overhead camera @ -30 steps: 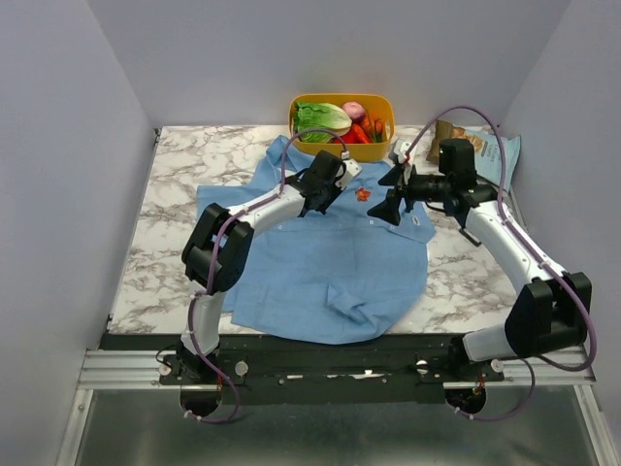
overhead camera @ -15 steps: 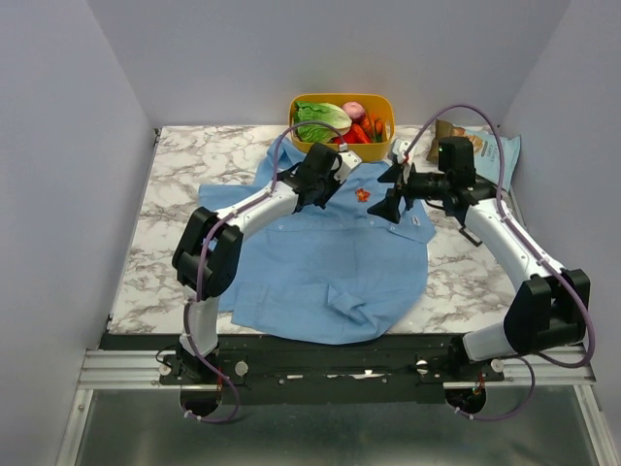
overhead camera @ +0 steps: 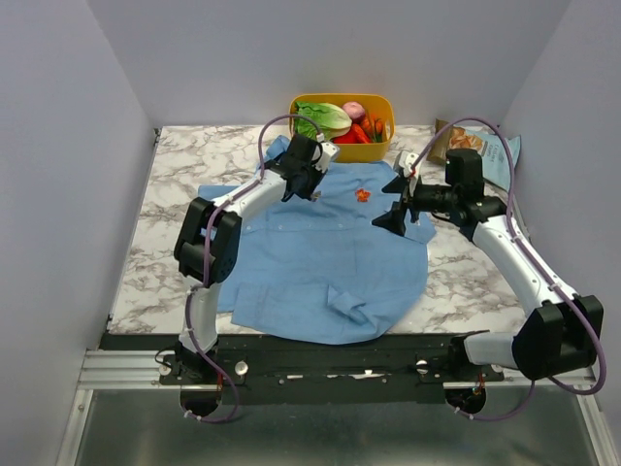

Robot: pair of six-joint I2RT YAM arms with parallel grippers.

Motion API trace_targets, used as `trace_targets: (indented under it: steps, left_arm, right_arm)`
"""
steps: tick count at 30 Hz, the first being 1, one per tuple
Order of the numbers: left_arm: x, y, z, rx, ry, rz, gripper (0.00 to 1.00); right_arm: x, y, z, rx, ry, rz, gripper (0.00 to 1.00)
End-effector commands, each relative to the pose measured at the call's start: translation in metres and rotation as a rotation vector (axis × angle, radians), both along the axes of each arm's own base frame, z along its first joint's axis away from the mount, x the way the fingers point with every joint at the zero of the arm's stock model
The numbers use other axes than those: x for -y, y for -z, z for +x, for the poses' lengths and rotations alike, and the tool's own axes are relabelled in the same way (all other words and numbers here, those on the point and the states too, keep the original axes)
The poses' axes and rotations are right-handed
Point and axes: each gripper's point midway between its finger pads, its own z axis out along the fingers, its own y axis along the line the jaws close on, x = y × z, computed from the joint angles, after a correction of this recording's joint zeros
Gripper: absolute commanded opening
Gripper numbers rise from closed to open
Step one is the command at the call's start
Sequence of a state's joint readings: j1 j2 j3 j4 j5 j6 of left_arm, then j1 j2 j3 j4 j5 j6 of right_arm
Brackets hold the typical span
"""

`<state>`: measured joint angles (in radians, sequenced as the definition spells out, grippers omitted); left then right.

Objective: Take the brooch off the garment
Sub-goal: Remove the brooch from the clothes.

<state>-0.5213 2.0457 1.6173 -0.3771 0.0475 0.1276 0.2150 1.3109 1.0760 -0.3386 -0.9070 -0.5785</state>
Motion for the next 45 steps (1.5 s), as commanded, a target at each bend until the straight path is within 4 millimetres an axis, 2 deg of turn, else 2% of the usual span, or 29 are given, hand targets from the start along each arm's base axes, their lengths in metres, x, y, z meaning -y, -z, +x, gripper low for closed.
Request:
trace_targets:
  steps: [1, 13, 17, 23, 26, 29, 33, 39, 45]
  left_arm:
    - [-0.002, 0.004, 0.011, -0.039, -0.012, -0.027, 0.00]
    - [0.000, 0.017, 0.013, -0.057, 0.004, -0.017, 0.00]
    - [0.002, 0.024, 0.011, -0.087, 0.035, -0.039, 0.04]
    - [0.003, 0.027, 0.016, -0.139, 0.076, -0.115, 0.17]
    - [0.001, 0.026, 0.019, -0.146, 0.072, -0.132, 0.28]
    - [0.001, 0.027, 0.020, -0.150, 0.071, -0.127, 0.30]
    - [-0.002, 0.021, 0.023, -0.135, 0.067, -0.132, 0.44]
    - [0.000, 0.031, 0.017, -0.182, 0.108, -0.147, 0.51]
    - [-0.002, 0.039, 0.020, -0.215, 0.126, -0.152, 0.51]
  right_arm:
    - [-0.001, 0.001, -0.017, -0.009, -0.031, 0.005, 0.99]
    - [-0.001, 0.006, -0.020, -0.025, -0.038, 0.008, 0.99]
    - [-0.002, 0.009, -0.021, -0.036, -0.043, 0.009, 0.99]
    - [-0.001, 0.013, -0.022, -0.042, -0.039, 0.003, 0.99]
    - [-0.001, 0.013, -0.023, -0.042, -0.041, 0.004, 0.99]
    - [-0.001, 0.013, -0.023, -0.043, -0.044, 0.006, 0.99]
    - [-0.001, 0.014, -0.021, -0.047, -0.039, 0.004, 0.99]
    - [-0.001, 0.014, -0.021, -0.047, -0.039, 0.002, 0.99]
    - [-0.001, 0.014, -0.021, -0.044, -0.039, 0.002, 0.99]
